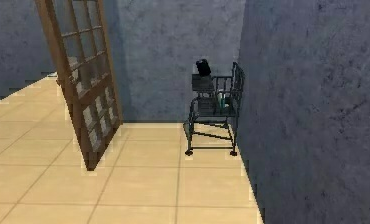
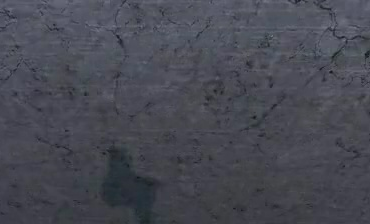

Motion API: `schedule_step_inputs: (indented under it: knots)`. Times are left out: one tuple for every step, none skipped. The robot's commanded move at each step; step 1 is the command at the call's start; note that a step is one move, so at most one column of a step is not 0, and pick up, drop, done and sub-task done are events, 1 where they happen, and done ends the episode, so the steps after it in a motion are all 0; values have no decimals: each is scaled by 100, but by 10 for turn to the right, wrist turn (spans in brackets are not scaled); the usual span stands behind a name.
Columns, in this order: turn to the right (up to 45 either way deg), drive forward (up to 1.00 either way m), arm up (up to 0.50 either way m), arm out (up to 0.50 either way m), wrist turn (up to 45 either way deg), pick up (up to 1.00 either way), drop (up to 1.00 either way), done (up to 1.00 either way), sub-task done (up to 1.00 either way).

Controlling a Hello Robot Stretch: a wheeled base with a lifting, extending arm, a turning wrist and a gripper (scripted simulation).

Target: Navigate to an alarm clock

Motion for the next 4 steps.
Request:
schedule_step_inputs:
  knots:
    - [-450, 0, 0, 0, 0, 0, 0, 0, 0]
    - [-420, 0, 0, 0, 0, 0, 0, 0, 0]
    - [0, 5, 0, 0, 0, 0, 0, 0, 0]
    - [450, 0, 0, 0, 0, 0, 0, 0, 0]
